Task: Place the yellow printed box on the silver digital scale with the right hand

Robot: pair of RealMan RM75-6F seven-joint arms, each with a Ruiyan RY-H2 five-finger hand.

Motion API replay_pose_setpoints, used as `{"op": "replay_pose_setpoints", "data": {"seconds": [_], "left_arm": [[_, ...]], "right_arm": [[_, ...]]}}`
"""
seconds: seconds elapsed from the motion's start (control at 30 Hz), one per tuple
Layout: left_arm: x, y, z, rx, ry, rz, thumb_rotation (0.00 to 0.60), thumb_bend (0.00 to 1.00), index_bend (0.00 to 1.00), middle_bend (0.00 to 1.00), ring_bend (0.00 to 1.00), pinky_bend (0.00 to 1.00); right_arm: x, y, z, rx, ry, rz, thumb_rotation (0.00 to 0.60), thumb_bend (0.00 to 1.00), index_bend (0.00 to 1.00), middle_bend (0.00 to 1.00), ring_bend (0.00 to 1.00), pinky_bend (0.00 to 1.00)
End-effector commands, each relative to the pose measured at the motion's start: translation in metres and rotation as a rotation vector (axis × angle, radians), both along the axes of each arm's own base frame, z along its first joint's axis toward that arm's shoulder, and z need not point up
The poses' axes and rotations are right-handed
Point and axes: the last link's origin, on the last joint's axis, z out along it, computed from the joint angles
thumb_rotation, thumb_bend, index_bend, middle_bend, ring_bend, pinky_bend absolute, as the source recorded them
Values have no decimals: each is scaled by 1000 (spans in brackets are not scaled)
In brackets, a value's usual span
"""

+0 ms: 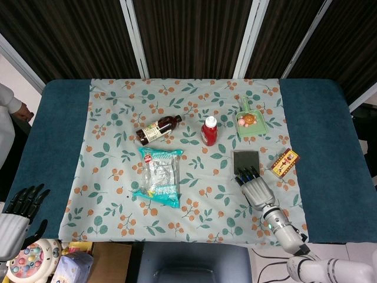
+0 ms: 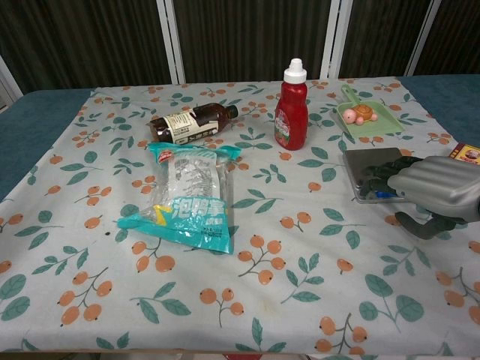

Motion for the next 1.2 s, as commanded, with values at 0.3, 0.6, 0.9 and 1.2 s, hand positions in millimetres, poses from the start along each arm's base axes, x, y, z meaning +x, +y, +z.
{"op": "replay_pose_setpoints", "data": {"seconds": [0.3, 0.6, 0.9, 1.2], "left_arm": [[0, 0, 1, 3, 2, 0, 600, 445, 0, 0, 0, 114], [-1, 2, -1, 7, 12, 10, 600, 446, 0, 0, 0, 115], [-4, 7, -5, 4, 29, 31, 600, 446, 0, 0, 0, 114], [-6, 9, -4, 10, 31, 44, 600, 447, 0, 0, 0, 115]], "right_arm": [[-9, 2, 34, -98, -90, -7, 600, 580, 120, 0, 0, 0], [-76, -35, 79, -201, 201, -26, 600, 388, 50, 0, 0, 0], [-102, -68, 80, -198, 335, 12, 600, 361, 136, 0, 0, 0], [-104, -85, 68, -189, 388, 15, 600, 384, 229, 0, 0, 0]]}}
